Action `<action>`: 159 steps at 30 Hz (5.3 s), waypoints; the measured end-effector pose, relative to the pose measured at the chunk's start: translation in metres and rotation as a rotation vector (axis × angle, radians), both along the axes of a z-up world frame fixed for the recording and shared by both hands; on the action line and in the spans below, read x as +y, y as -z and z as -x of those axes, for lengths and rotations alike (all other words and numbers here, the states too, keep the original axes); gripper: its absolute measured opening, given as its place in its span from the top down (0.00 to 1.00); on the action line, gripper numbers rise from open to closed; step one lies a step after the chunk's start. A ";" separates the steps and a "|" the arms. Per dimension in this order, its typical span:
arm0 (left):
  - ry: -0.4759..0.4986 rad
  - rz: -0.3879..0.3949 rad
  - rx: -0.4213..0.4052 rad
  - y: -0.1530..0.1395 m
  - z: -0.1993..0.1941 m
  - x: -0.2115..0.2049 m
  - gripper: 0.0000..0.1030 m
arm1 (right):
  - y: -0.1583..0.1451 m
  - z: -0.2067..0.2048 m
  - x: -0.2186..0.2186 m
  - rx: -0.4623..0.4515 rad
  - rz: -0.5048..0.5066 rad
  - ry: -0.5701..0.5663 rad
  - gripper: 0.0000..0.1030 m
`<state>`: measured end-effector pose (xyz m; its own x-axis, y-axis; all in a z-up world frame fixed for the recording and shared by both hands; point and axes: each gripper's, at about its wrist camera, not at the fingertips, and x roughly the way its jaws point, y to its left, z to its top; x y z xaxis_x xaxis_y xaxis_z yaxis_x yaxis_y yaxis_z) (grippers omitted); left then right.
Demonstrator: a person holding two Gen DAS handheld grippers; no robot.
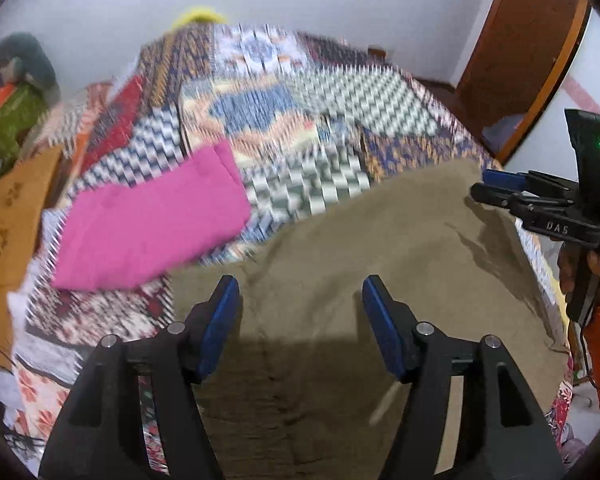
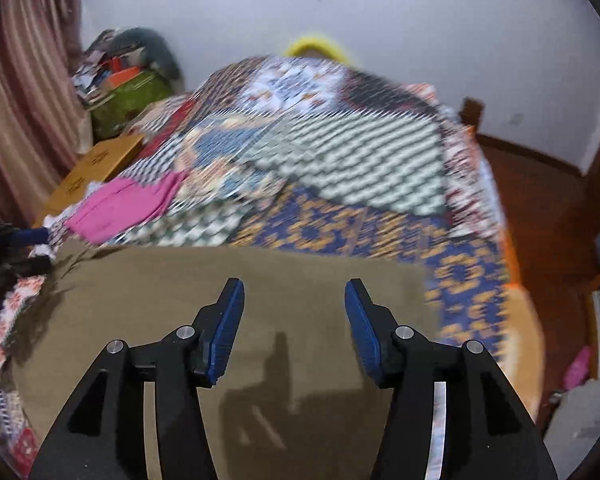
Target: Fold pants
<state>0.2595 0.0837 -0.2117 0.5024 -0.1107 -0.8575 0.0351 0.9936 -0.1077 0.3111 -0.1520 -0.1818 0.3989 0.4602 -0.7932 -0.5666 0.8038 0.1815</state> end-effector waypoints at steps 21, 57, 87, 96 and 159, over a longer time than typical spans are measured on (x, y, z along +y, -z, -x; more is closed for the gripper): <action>-0.069 0.009 0.011 0.022 0.081 0.023 0.31 | 0.042 0.092 -0.069 0.179 0.067 0.054 0.52; -0.186 0.492 0.092 0.024 0.159 0.034 0.31 | -0.033 0.137 0.022 -0.063 -0.020 -0.072 0.42; -0.301 0.723 0.099 0.038 0.122 0.032 0.24 | 0.018 0.140 0.031 0.081 0.015 -0.117 0.40; -0.322 0.725 0.062 0.037 0.096 0.037 0.24 | 0.018 0.140 0.030 0.082 0.007 -0.123 0.40; -0.035 -0.085 -0.366 -0.100 0.128 -0.068 0.73 | 0.004 0.160 -0.044 0.090 -0.006 0.025 0.41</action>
